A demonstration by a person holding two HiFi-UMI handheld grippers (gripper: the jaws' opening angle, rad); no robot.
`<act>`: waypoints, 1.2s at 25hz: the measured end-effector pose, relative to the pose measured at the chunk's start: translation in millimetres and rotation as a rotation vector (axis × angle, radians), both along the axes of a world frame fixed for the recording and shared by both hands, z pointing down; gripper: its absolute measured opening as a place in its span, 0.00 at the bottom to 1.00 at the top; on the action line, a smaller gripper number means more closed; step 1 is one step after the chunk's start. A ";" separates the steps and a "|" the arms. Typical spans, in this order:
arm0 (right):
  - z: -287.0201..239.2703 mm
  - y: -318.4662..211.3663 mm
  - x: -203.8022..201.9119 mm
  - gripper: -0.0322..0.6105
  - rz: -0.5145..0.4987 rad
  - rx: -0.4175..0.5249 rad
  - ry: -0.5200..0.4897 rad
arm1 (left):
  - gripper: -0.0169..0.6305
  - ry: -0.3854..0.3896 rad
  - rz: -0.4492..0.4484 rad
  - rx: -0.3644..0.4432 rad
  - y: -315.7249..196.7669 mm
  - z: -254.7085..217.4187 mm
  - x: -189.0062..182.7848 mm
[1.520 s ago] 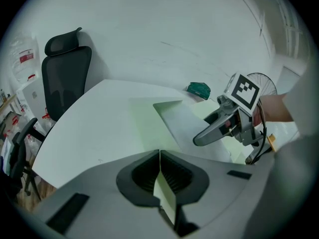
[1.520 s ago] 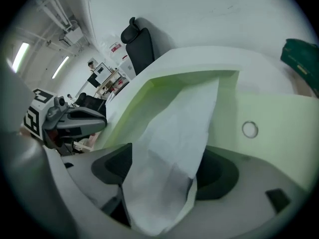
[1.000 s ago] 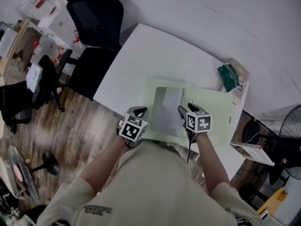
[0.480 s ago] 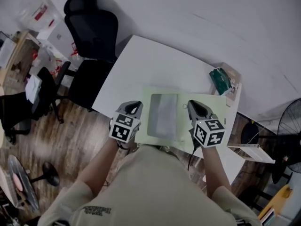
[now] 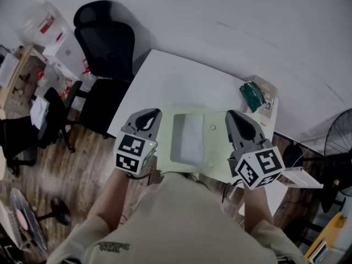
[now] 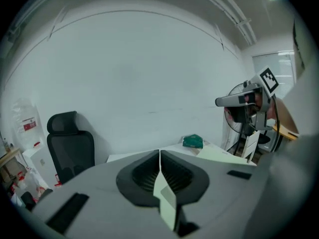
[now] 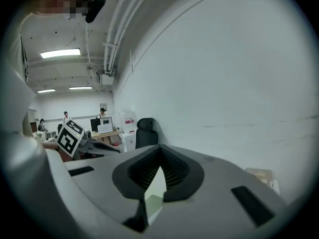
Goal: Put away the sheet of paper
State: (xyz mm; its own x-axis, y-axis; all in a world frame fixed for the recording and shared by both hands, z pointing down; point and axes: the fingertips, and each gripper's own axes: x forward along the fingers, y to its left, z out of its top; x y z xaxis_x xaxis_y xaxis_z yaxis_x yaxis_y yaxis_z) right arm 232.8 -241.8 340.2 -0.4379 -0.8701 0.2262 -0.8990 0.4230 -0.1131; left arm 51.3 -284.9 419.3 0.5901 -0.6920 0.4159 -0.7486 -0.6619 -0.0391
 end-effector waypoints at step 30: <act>-74.7 48.3 -14.2 0.09 -0.084 0.115 -0.064 | 0.06 0.119 0.095 0.220 48.5 -136.8 16.5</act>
